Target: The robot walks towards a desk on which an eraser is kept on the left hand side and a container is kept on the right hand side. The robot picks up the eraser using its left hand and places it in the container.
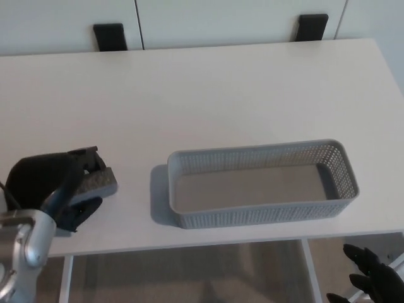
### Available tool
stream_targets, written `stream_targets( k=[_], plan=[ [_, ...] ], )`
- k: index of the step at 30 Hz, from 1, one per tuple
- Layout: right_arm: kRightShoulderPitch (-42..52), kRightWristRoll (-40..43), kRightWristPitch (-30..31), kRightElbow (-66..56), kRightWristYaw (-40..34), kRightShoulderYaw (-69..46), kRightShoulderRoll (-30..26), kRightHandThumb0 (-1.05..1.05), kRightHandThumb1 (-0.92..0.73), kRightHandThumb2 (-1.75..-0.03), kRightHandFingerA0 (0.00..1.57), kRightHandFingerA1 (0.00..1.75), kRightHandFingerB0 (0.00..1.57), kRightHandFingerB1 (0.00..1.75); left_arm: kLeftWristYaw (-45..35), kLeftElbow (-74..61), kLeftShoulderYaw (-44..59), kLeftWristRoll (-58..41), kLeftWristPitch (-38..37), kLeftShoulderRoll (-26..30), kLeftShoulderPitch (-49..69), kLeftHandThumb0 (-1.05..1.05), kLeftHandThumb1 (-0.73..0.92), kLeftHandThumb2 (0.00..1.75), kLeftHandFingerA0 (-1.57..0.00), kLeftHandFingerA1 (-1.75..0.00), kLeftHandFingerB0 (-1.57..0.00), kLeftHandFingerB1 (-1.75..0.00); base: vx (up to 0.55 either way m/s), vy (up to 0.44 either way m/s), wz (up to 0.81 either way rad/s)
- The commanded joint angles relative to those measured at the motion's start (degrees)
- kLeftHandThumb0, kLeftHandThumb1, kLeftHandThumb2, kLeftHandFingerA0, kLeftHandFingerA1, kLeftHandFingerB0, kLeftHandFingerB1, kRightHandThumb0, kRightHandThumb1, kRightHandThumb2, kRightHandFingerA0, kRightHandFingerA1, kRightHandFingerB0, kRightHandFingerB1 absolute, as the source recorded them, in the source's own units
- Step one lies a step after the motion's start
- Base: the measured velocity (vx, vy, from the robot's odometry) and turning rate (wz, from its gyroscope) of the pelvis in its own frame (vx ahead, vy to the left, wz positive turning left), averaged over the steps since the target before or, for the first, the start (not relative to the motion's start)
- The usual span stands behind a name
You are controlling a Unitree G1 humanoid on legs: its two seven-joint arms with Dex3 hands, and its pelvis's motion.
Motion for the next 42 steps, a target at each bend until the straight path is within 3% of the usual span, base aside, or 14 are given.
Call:
stream_targets(
  k=[1, 2, 12, 13, 14, 15, 16, 19, 21, 25, 26, 40, 41, 42],
  plan=[
    [-0.1, -0.8, 1.1, -0.2, 0.2, 0.6, -1.3, -0.22, -0.55, -0.59, 0.13, 0.45, 0.08, 0.25, 1.0, -3.1, 1.5, -1.4, -0.5, -0.8, 2.8, -0.41, 0.6, 1.19, -1.47, -1.75, -0.96, -1.42, 0.0, 0.0, 0.0],
    [-0.1, -1.0, 1.2, -0.2, 0.2, 0.8, -1.3, -0.22, -0.55, -0.59, 0.13, 0.45, 0.07, 0.25, 1.2, -4.5, 2.2, -2.1, -1.0, -1.0, 3.2, -0.45, 0.64, 1.18, -1.38, -1.75, -0.87, -1.75, 0.0, 0.0, 0.0],
    [-1.3, -0.9, 1.2, 0.7, 0.7, 1.5, -1.3, -0.22, -0.56, -0.59, 0.12, 0.46, 0.08, 0.25, -0.9, -25.9, 5.4, -1.6, -2.3, -1.4, 3.6, -0.67, 0.71, 1.22, -1.53, -1.68, -1.16, -1.51, 0.0, 0.0, 0.0],
    [-1.3, -0.8, 1.2, 0.7, 0.9, 1.6, -1.3, -0.22, -0.58, -0.57, 0.12, 0.44, 0.04, 0.3, -1.9, -28.1, 5.3, -1.3, -1.5, -1.6, 3.4, -0.6, 0.86, 1.02, -1.48, -1.75, -0.78, -1.75, 0.0, 0.0, 0.0],
    [-1.2, -0.9, 1.2, 0.6, 1.0, 1.7, -1.3, -0.22, -0.57, -0.59, 0.12, 0.46, 0.08, 0.25, -3.5, -30.6, 5.0, -1.1, -0.5, -1.8, 2.9, -0.6, 0.79, 1.21, -1.52, -1.75, -0.99, -1.49, 0.0, 0.0, 0.0],
    [-1.3, -1.0, 1.2, 0.5, 1.1, 1.9, -1.2, -0.22, -0.57, -0.59, 0.11, 0.46, 0.08, 0.25, -5.0, -33.1, 4.6, -1.1, -0.1, -1.9, 2.2, -0.61, 0.86, 1.03, -1.49, -1.75, -0.81, -1.75, 0.0, 0.0, 0.0],
    [-1.2, -1.2, 1.2, 0.4, 1.1, 2.1, -1.3, -0.23, -0.56, -0.59, 0.12, 0.47, 0.08, 0.25, -5.7, -34.8, 4.1, -1.1, -0.5, -2.1, 1.2, -0.74, 0.74, 1.27, -1.56, -1.72, -1.15, -1.54, 0.0, 0.0, 0.0],
    [-1.3, -2.6, 1.1, 0.5, 0.4, 3.5, -1.8, -0.24, -0.56, -0.58, 0.14, 0.46, 0.09, 0.29, -9.7, -38.4, 1.8, 0.3, 1.7, -3.5, -1.8, -0.77, 0.75, 1.24, -1.53, -1.71, -1.13, -1.53, 0.0, 0.0, 0.0],
    [-1.4, -2.6, 1.2, 0.0, 0.8, 3.8, -2.0, -0.22, -0.57, -0.59, 0.13, 0.45, 0.08, 0.28, -11.2, -37.8, 0.3, 0.6, 1.8, -4.3, -4.6, -0.64, 0.92, 0.86, -1.43, -1.75, -0.78, -1.75, 0.0, 0.0, 0.0],
    [-1.7, -2.2, 1.2, -0.2, 1.6, 3.9, -2.0, -0.22, -0.59, -0.57, 0.13, 0.44, 0.05, 0.33, -11.0, -33.8, -3.0, 2.6, 0.9, -6.7, -9.5, -0.62, 0.76, 1.09, -1.47, -1.75, -1.02, -1.55, 0.0, 0.0, 0.0],
    [-1.8, -2.7, 1.2, -0.2, 1.2, 4.3, -2.1, -0.23, -0.57, -0.59, 0.13, 0.46, 0.08, 0.27, -12.2, -32.9, -4.0, 3.0, 1.1, -7.0, -10.8, -0.62, 0.91, 0.82, -1.45, -1.75, -0.7, -1.75, 0.0, 0.0, 0.0],
    [-1.4, -3.8, 2.5, -4.5, 1.5, 6.5, -2.8, -0.25, -0.57, -0.59, 0.12, 0.47, 0.08, 0.28, -12.1, -15.3, -12.2, 6.0, 3.4, -16.9, -20.4, -0.72, 0.82, 0.85, -1.29, -1.75, -0.84, -1.75, 0.0, 0.0, 0.0],
    [-1.4, -3.8, 2.4, -4.6, 1.6, 6.4, -2.7, -0.26, -0.57, -0.6, 0.12, 0.47, 0.08, 0.28, -12.2, -14.5, -12.6, 6.6, 3.8, -17.4, -20.6, -0.71, 0.82, 0.84, -1.27, -1.75, -0.78, -1.67, 0.0, 0.0, 0.0],
    [-1.6, -3.7, 2.6, -4.6, 1.7, 6.4, -2.6, -0.25, -0.57, -0.59, 0.12, 0.47, 0.08, 0.28, -12.3, -13.8, -12.9, 7.0, 3.6, -17.4, -20.7, -0.76, 0.66, 1.16, -1.45, -1.51, -0.78, -1.16, 0.0, 0.0, 0.0]
  ],
)
